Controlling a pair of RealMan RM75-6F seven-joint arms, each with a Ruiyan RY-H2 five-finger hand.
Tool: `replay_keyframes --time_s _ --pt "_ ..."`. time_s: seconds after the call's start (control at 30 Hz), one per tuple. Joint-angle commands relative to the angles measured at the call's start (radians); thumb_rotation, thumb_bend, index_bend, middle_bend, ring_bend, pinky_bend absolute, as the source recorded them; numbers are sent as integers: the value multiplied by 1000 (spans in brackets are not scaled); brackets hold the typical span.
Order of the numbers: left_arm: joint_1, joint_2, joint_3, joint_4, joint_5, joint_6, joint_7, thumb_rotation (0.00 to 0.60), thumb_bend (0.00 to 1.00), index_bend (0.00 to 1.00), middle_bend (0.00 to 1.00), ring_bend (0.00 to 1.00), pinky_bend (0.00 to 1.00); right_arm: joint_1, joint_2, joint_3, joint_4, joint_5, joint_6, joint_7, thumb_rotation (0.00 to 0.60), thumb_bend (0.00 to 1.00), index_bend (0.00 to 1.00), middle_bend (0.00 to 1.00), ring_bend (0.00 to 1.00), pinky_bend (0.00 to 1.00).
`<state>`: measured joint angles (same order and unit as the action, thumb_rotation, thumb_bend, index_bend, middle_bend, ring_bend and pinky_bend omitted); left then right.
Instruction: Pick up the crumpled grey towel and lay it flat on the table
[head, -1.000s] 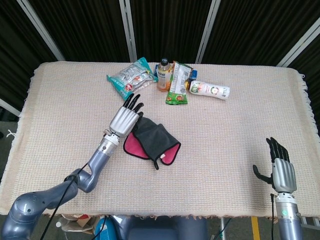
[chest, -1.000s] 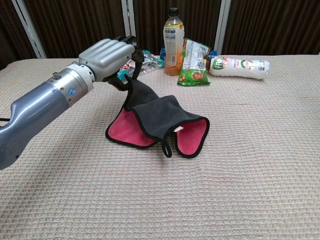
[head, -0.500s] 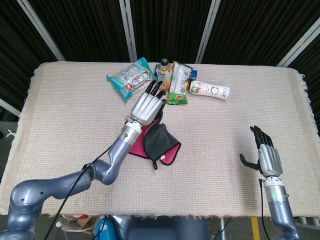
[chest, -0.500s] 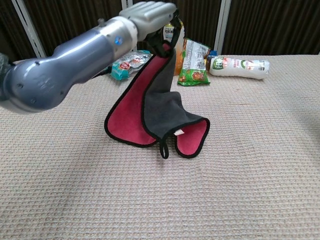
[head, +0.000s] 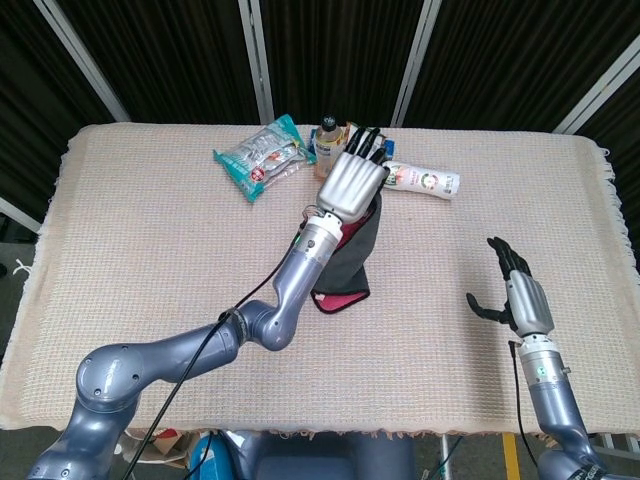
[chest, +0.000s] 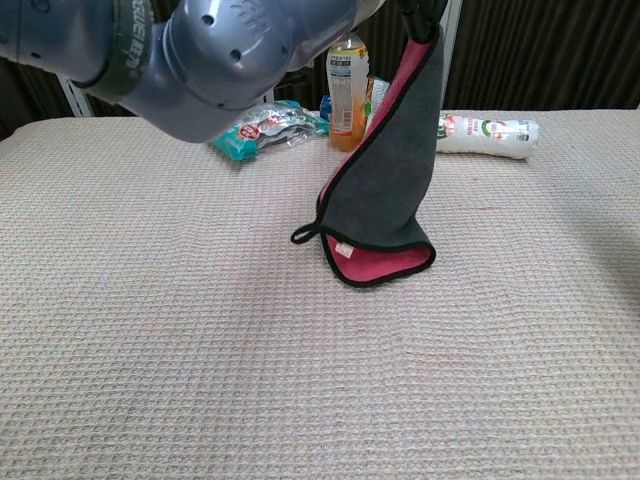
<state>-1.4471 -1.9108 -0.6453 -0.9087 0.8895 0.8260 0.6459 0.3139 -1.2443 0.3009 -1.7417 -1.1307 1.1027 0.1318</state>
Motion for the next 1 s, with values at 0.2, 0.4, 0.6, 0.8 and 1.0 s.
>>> replay_keyframes --time_s 0.2,0.4,0.6,0.8,1.0 --pt "-158 -23 -60 115 -104 -40 49 600 533 663 262 26 14 29 2 9 -3 21 -24 15 600 331 72 0 0 0" --pt "-231 -5 -71 114 -142 -9 104 600 541 676 264 27 14 33 6 3 13 24 -36 46 600 330 72 0 0 0" --pt "-241 48 -51 52 -177 41 189 600 549 681 263 27 14 30 17 -2 14 12 -32 78 600 331 72 0 0 0" --pt "-222 111 -13 -30 -174 99 265 600 569 698 266 26 14 20 23 -17 6 -7 -21 93 600 331 72 0 0 0" --pt "-188 189 54 -152 -235 155 436 600 592 717 274 26 14 9 26 -36 0 -25 -6 107 600 330 72 0 0 0"
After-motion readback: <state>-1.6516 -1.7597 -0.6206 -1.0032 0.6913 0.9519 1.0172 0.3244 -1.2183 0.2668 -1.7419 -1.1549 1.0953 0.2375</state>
